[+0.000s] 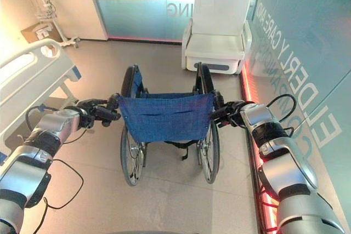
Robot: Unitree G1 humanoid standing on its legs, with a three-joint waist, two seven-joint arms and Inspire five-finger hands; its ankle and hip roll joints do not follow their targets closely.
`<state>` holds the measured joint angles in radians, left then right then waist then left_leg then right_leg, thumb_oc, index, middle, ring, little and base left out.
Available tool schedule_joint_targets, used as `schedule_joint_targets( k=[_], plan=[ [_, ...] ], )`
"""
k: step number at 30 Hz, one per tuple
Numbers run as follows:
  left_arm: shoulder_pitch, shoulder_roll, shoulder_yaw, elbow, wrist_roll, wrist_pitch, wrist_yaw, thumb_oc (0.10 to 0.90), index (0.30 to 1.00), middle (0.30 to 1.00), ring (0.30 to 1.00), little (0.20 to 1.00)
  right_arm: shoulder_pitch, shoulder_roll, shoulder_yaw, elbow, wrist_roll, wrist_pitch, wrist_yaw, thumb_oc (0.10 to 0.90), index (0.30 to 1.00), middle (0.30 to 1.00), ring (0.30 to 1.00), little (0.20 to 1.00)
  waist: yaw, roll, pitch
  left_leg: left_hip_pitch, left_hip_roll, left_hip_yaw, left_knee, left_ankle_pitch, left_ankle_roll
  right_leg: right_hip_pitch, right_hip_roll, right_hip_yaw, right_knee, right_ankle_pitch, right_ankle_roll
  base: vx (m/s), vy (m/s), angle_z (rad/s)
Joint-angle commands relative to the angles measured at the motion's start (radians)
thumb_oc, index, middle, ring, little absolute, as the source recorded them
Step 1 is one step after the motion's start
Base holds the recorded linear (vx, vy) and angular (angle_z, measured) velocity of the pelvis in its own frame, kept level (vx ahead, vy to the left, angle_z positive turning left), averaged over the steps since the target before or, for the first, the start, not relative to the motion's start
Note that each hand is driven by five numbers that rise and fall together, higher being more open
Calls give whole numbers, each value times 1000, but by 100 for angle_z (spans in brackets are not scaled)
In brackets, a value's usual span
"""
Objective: Push the wheelchair next to the bed
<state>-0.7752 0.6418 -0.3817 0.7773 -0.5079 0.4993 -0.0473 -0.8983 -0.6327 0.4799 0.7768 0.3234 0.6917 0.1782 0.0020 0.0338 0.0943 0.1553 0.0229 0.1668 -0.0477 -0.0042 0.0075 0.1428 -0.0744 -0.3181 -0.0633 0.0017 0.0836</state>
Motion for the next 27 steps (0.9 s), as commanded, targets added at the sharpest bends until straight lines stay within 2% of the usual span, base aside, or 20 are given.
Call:
schedule_joint_targets(
  k=[1,6,8,12,20,23,24,26,27],
  plan=[
    [60,55,-29,18,54,-41,32,400,300,300,300,300,39,-60,62,-38,-70,-81,-52,400,300,300,300,300,25,-36,61,-40,-43,35,62,-56,-17,-33,-17,-3,102,-51,2,0,0,0],
    [58,51,-32,-1,57,-42,43,400,300,300,300,300,34,-65,67,-60,-104,-78,-56,400,300,300,300,300,26,-35,68,-44,-45,37,71,-60,-12,-36,-22,-1,111,-53,2,27,47,0],
    [57,45,-37,-7,86,-17,27,400,300,300,300,300,34,-69,72,-75,-147,-72,-61,400,300,300,300,300,28,-36,74,-44,-51,36,71,-63,-3,-40,-28,2,122,-54,6,65,94,0],
    [50,43,-42,-9,107,-12,17,400,300,300,300,300,28,-76,75,-100,-172,-68,-69,400,300,300,300,300,29,-37,82,-46,-58,39,75,-70,8,-50,-41,3,145,-56,14,56,86,-1],
    [40,45,-46,-27,151,-22,16,400,300,300,300,300,31,-82,77,-147,-207,-46,-83,400,300,300,300,300,36,-30,107,-57,-73,49,103,-83,34,-89,-86,-7,250,-77,35,68,133,-1],
    [37,54,-44,-37,177,-33,6,400,300,300,300,300,34,-91,73,-150,-243,-34,-74,400,300,300,300,300,39,-19,121,-66,-79,58,103,-81,48,-134,-103,-5,384,-77,45,80,210,-3],
    [28,57,-48,-39,193,-39,1,400,300,300,300,300,27,-97,72,-151,-249,-35,-74,400,300,300,300,300,38,-9,128,-71,-76,73,103,-79,56,-162,-110,-4,509,-79,42,67,188,-2],
    [24,60,-52,-42,200,-44,2,400,300,300,300,300,24,-100,70,-154,-251,-31,-76,400,300,300,300,300,37,-8,130,-77,-77,80,106,-78,56,-180,-114,-2,548,-71,42,83,106,-7],
    [24,65,-61,-53,202,-69,2,400,300,300,300,300,29,-119,67,-169,-246,-29,-85,400,300,300,300,300,32,-10,146,-79,-82,78,124,-86,56,-234,-129,8,626,-3,48,214,12,-10]
  ],
)
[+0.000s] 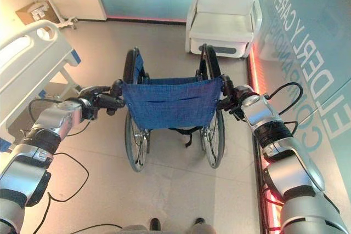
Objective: Push the wheelchair next to the bed
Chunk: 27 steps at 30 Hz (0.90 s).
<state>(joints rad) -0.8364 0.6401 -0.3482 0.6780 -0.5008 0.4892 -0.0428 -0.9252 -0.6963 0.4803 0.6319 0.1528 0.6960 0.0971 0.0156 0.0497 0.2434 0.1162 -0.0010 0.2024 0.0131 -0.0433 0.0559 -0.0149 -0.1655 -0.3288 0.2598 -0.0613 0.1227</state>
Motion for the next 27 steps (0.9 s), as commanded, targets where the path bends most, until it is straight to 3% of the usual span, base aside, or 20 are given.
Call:
schedule_joint_targets(
  k=[1,2,4,7,8,10,13,15,16,17,19,22,24,26,27],
  plan=[
    [91,68,-96,32,195,-63,-3,400,300,300,300,300,55,-66,64,-21,-79,-43,4,400,300,300,300,300,11,-36,15,-27,-63,32,75,-61,5,-100,-54,26,229,116,14,237,5,-4],
    [93,67,-96,29,194,-62,-2,400,300,300,300,300,55,-67,64,-21,-80,-44,5,400,300,300,300,300,9,-36,18,-23,-63,30,76,-62,4,-101,-57,25,220,122,14,304,-93,1],
    [101,54,-94,15,187,-64,19,400,300,300,300,300,55,-71,62,-17,-112,-56,14,400,300,300,300,300,-12,-45,42,30,-74,4,76,-115,-11,-152,-97,41,66,201,39,346,-146,4],
    [82,46,-113,34,169,-86,13,400,300,300,300,300,54,-80,57,-15,-137,-34,22,400,300,300,300,300,-36,-58,51,37,-71,-29,108,-146,-8,-167,-121,91,-130,246,40,313,-276,23],
    [81,45,-115,36,170,-87,10,400,300,300,300,300,55,-80,57,-13,-138,-33,22,400,300,300,300,300,-37,-59,49,36,-70,-32,113,-151,-8,-163,-123,93,-140,250,41,434,-396,45],
    [77,43,-119,50,171,-98,3,400,300,300,300,300,51,-78,56,2,-136,-32,16,400,300,300,300,300,-38,-69,36,27,-60,-28,158,-174,-10,-144,-123,93,-145,236,47,301,-326,50],
    [99,38,-106,58,169,-99,-7,400,300,300,300,300,44,-71,59,17,-128,-25,26,400,300,300,300,300,-36,-71,4,13,-8,-9,256,-209,-29,-137,-82,77,-50,124,35,328,-339,37],
    [120,46,-106,45,163,-91,-1,400,300,300,300,300,38,-73,76,6,-100,-13,24,400,300,300,300,300,-34,-71,-14,35,33,-2,300,-240,-50,-131,-60,49,-20,87,21,428,-326,37],
    [123,46,-105,44,163,-91,0,400,300,300,300,300,38,-73,77,7,-100,-14,24,400,300,300,300,300,-35,-71,-16,37,38,-2,304,-238,-54,-130,-56,46,-20,85,18,455,-392,25],
    [141,44,-100,39,145,-89,12,400,300,300,300,300,45,-85,82,0,-103,-24,35,400,300,300,300,300,-46,-79,-40,38,70,0,370,-146,-88,-120,-20,25,-47,74,-31,297,-324,11],
    [153,39,-99,33,135,-96,20,400,300,300,300,300,57,-95,77,-3,-113,-36,33,400,300,300,300,300,-50,-67,-50,45,102,3,416,-111,-115,-101,9,12,-51,41,-46,318,-267,23],
    [165,27,-100,25,113,-132,29,400,300,300,300,300,76,-125,65,-20,-96,-50,2,400,300,300,300,300,-43,-73,-56,-34,117,18,513,-20,-145,-42,43,-24,-91,7,-90,246,-217,13],
    [173,17,-97,24,117,-160,30,400,300,300,300,300,82,-127,59,-20,-87,-61,-13,400,300,300,300,300,-21,-90,-34,-137,67,15,500,-19,-111,-4,45,-18,-106,8,-95,255,-171,36],
    [184,6,-87,17,118,-174,43,400,300,300,300,300,73,-110,63,-4,-94,-74,-22,400,300,300,300,300,-3,-86,-18,-152,40,26,425,-29,-101,34,63,-1,-115,-1,-86,314,-74,22],
    [191,4,-79,14,115,-184,47,400,300,300,300,300,64,-97,71,4,-95,-75,-31,400,300,300,300,300,13,-81,-9,-185,26,38,354,-7,-104,72,85,8,-133,-9,-83,390,-40,18]
  ],
)
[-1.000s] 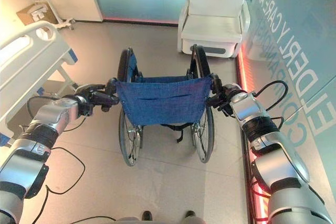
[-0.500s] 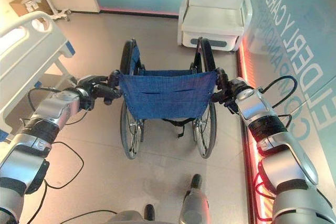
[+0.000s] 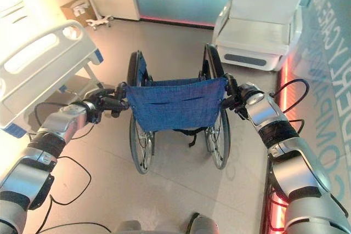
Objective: Push the wheelchair next to the bed
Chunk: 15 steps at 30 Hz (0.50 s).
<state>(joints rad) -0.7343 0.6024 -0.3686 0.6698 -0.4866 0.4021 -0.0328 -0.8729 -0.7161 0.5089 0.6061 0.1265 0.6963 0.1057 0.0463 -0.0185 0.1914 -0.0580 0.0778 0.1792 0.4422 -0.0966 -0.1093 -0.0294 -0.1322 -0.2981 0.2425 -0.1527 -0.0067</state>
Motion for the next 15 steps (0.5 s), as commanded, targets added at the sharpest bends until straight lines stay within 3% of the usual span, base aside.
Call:
schedule_joint_targets(
  k=[1,3,4,7,9,13,15],
  plan=[
    [94,40,-54,16,93,-103,45,400,300,300,300,300,9,-68,46,28,-65,-71,-50,400,300,300,300,300,-3,-5,50,-47,-59,62,-138,86,51,113,71,-15,-132,76,47,391,-34,23],
    [111,40,-46,-1,79,-107,62,400,300,300,300,300,15,-52,52,15,-62,-66,-66,400,300,300,300,300,23,9,58,-109,-57,48,-238,169,30,153,99,3,-154,68,45,468,1,13],
    [139,45,-28,-26,73,-104,79,400,300,300,300,300,25,-42,54,1,-67,-74,-59,400,300,300,300,300,49,26,57,-150,-41,19,-346,251,10,184,123,20,-170,60,44,578,55,-16],
    [219,67,34,-84,63,-95,102,400,300,300,300,300,53,-50,50,-27,-82,-119,-30,400,300,300,300,300,81,42,51,-161,-14,-8,-450,303,7,218,133,43,-164,33,44,569,124,-63],
    [239,72,54,-97,65,-96,103,400,300,300,300,300,60,-53,49,-37,-84,-127,-22,400,300,300,300,300,85,49,46,-157,-5,4,-427,297,13,220,131,35,-135,3,40,467,164,-73],
    [262,85,72,-98,73,-109,91,400,300,300,300,300,110,-27,27,-21,-80,-161,-36,400,300,300,300,300,98,32,17,-168,-36,36,-240,162,71,246,99,10,-24,-91,39,483,179,-58],
    [268,91,74,-111,93,-107,79,400,300,300,300,300,145,-22,3,-25,-55,-152,-70,400,300,300,300,300,93,12,4,-130,-69,46,-223,89,102,246,69,12,63,-102,73,571,249,-66]
  ],
)
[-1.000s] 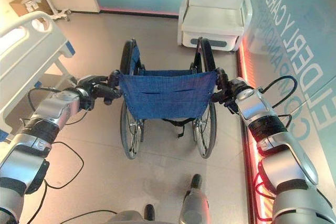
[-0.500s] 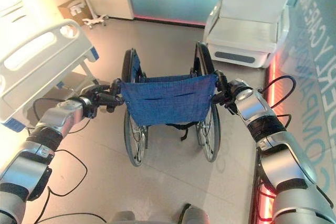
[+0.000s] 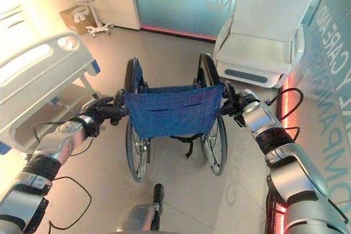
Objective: Push the wheelchair next to the bed
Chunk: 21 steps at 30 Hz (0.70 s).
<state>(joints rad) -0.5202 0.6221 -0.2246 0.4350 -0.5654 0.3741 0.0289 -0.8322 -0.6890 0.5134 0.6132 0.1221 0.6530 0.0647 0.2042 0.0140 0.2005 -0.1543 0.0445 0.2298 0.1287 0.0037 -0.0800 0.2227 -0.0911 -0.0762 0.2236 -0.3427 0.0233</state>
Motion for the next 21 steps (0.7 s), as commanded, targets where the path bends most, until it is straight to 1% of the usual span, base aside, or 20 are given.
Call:
schedule_joint_targets(
  k=[1,2,3,4,7,8,9,10,11,12,13,14,15,16,17,18,19,20,21],
  plan=[
    [50,80,-74,122,180,-72,15,400,300,300,300,300,126,-43,-22,-37,-41,-104,-30,400,300,300,300,300,-64,-17,-15,-17,-43,2,70,-6,97,-29,21,-214,142,135,62,439,222,-44],
    [49,80,-74,123,181,-71,14,400,300,300,300,300,128,-42,-24,-38,-40,-102,-31,400,300,300,300,300,-64,-17,-16,-15,-45,2,69,-7,99,-31,19,-214,148,137,64,282,176,-25],
    [43,83,-78,125,184,-67,17,400,300,300,300,300,139,-39,-34,-41,-42,-100,-28,400,300,300,300,300,-67,-18,-19,-2,-51,3,59,-9,105,-38,10,-215,184,151,76,404,222,-15],
    [31,90,-85,122,196,-51,16,400,300,300,300,300,174,-30,-61,-51,-42,-105,-35,400,300,300,300,300,-68,-18,-30,24,-74,1,34,-18,122,-52,-21,-223,292,200,109,466,253,-15],
    [19,103,-93,106,205,-34,16,400,300,300,300,300,218,-24,-85,-83,-56,-112,-50,400,300,300,300,300,-75,-19,-41,62,-104,-4,16,-35,141,-108,-55,-226,421,303,131,403,194,-8],
    [20,104,-93,103,205,-34,18,400,300,300,300,300,224,-23,-87,-90,-62,-116,-48,400,300,300,300,300,-76,-20,-42,70,-109,-4,14,-39,144,-122,-62,-227,431,321,132,367,110,10],
    [26,101,-91,96,203,-33,27,400,300,300,300,300,225,-17,-81,-98,-88,-121,-40,400,300,300,300,300,-81,-19,-38,86,-111,6,19,-49,145,-158,-75,-234,397,342,129,297,60,7],
    [29,97,-89,95,204,-35,33,400,300,300,300,300,222,-15,-77,-99,-96,-124,-38,400,300,300,300,300,-85,-16,-35,94,-109,10,19,-52,144,-178,-80,-237,381,347,126,382,20,-9],
    [35,88,-85,90,202,-35,50,400,300,300,300,300,210,-11,-64,-100,-106,-128,-37,400,300,300,300,300,-96,-10,-23,124,-104,16,20,-57,140,-223,-88,-250,307,353,114,333,-10,-17],
    [34,80,-82,92,206,-36,53,400,300,300,300,300,201,-8,-57,-94,-108,-130,-39,400,300,300,300,300,-103,-6,-16,153,-102,13,14,-66,139,-264,-104,-261,271,373,109,534,-76,-19],
    [25,69,-81,103,214,-37,54,400,300,300,300,300,187,-2,-47,-83,-108,-132,-49,400,300,300,300,300,-122,-9,5,207,-115,-7,10,-101,140,-348,-155,-275,170,465,119,457,-86,-6],
    [22,67,-81,105,215,-36,54,400,300,300,300,300,183,0,-46,-80,-106,-134,-52,400,300,300,300,300,-128,-9,11,219,-118,-15,11,-112,140,-362,-165,-277,143,487,124,459,-94,9],
    [20,65,-82,107,216,-38,53,400,300,300,300,300,183,0,-46,-79,-105,-133,-54,400,300,300,300,300,-133,-9,12,232,-120,-32,10,-129,136,-380,-169,-261,123,489,139,434,-163,36],
    [0,63,-90,118,216,-39,43,400,300,300,300,300,177,-11,-52,-79,-99,-134,-64,400,300,300,300,300,-153,-13,28,247,-127,-66,19,-144,137,-431,-177,-236,-5,525,139,395,-173,51],
    [-6,64,-94,122,214,-41,41,400,300,300,300,300,176,-13,-53,-80,-100,-134,-66,400,300,300,300,300,-157,-13,30,248,-128,-77,23,-151,136,-435,-172,-225,-38,521,139,577,-312,83],
    [-33,65,-111,147,198,-50,35,400,300,300,300,300,163,-25,-57,-84,-106,-126,-74,400,300,300,300,300,-174,-18,35,235,-139,-120,65,-185,137,-448,-160,-164,-122,502,134,388,-216,80],
    [-38,64,-114,151,195,-50,34,400,300,300,300,300,157,-27,-56,-85,-108,-120,-74,400,300,300,300,300,-176,-20,35,230,-141,-123,78,-193,139,-448,-160,-153,-121,499,133,559,-314,104],
    [-49,60,-116,171,202,-58,14,400,300,300,300,300,130,-43,-52,-77,-110,-104,-59,400,300,300,300,300,-180,-38,29,213,-141,-106,153,-242,141,-433,-165,-142,-96,492,135,389,-239,79],
    [-50,55,-115,177,203,-61,8,400,300,300,300,300,120,-51,-49,-69,-110,-101,-52,400,300,300,300,300,-184,-44,24,205,-137,-97,187,-262,140,-424,-162,-143,-86,486,138,510,-339,67]
  ],
)
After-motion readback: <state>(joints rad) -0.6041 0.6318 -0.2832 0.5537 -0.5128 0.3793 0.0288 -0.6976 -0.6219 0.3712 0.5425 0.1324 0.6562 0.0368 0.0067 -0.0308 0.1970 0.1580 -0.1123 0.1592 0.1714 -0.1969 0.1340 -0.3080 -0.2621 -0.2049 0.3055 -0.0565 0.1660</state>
